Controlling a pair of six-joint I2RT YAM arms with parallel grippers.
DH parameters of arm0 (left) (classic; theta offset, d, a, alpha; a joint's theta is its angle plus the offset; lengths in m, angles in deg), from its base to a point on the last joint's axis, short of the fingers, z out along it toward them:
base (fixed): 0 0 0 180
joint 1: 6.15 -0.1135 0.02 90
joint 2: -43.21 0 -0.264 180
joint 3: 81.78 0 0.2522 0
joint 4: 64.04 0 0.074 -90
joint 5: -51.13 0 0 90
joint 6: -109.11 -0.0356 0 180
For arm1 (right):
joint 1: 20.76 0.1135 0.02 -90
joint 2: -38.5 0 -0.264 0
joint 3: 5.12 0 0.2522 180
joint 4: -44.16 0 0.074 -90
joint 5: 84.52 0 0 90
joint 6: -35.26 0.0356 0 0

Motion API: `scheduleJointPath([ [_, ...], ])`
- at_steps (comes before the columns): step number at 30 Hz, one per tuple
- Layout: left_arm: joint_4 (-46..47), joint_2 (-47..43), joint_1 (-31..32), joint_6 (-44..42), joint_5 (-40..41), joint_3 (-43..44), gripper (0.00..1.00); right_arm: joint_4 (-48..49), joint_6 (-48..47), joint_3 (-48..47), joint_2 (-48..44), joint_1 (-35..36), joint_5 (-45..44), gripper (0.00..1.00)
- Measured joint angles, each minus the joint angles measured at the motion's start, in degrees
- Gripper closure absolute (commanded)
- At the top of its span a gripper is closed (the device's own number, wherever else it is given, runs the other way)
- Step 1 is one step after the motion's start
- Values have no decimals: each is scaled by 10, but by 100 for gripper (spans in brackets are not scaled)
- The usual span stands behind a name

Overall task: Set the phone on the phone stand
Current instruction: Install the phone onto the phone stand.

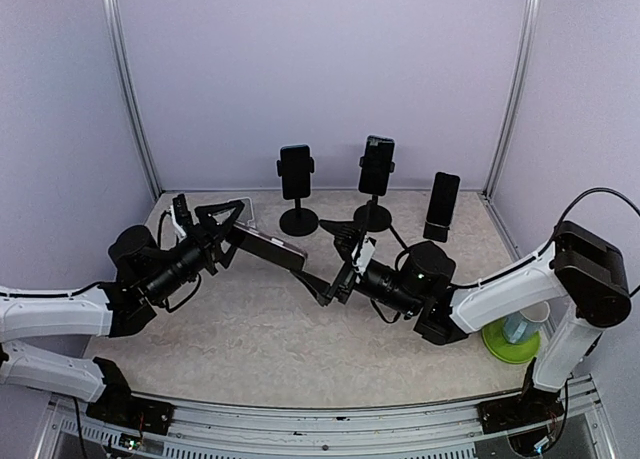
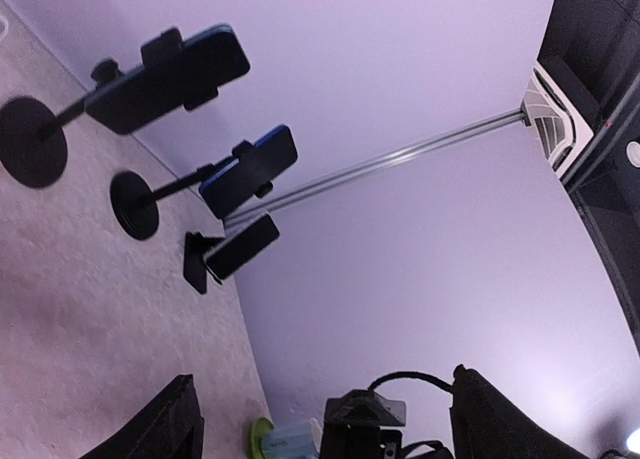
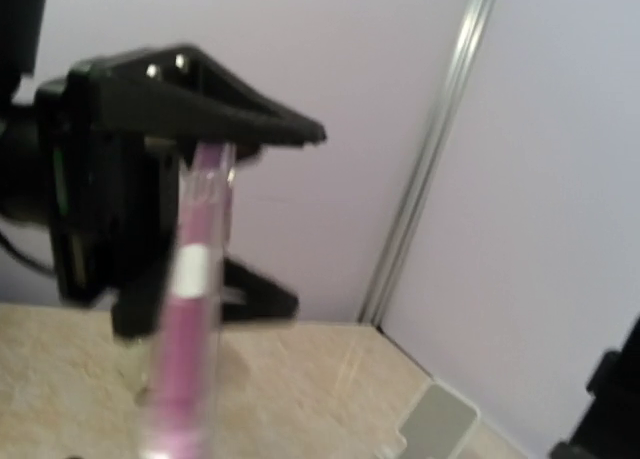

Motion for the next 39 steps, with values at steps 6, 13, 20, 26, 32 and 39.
scheduleJointPath([
  [6,-172,-32,-29,-108,88,98,64,-83,15,0,-51,0,-50,0],
  [13,-308,47,-51,-235,198,253,62,-176,34,16,-141,1,-124,0],
  [20,-413,182,-70,-342,290,371,62,-282,51,41,-246,16,-200,0],
  [26,-444,265,-75,-410,354,447,66,-343,79,88,-345,26,-244,0],
  [32,-444,350,-93,-461,391,503,82,-404,109,116,-426,31,-273,0],
  [39,-441,421,-106,-514,415,548,83,-442,126,128,-465,34,-293,0],
])
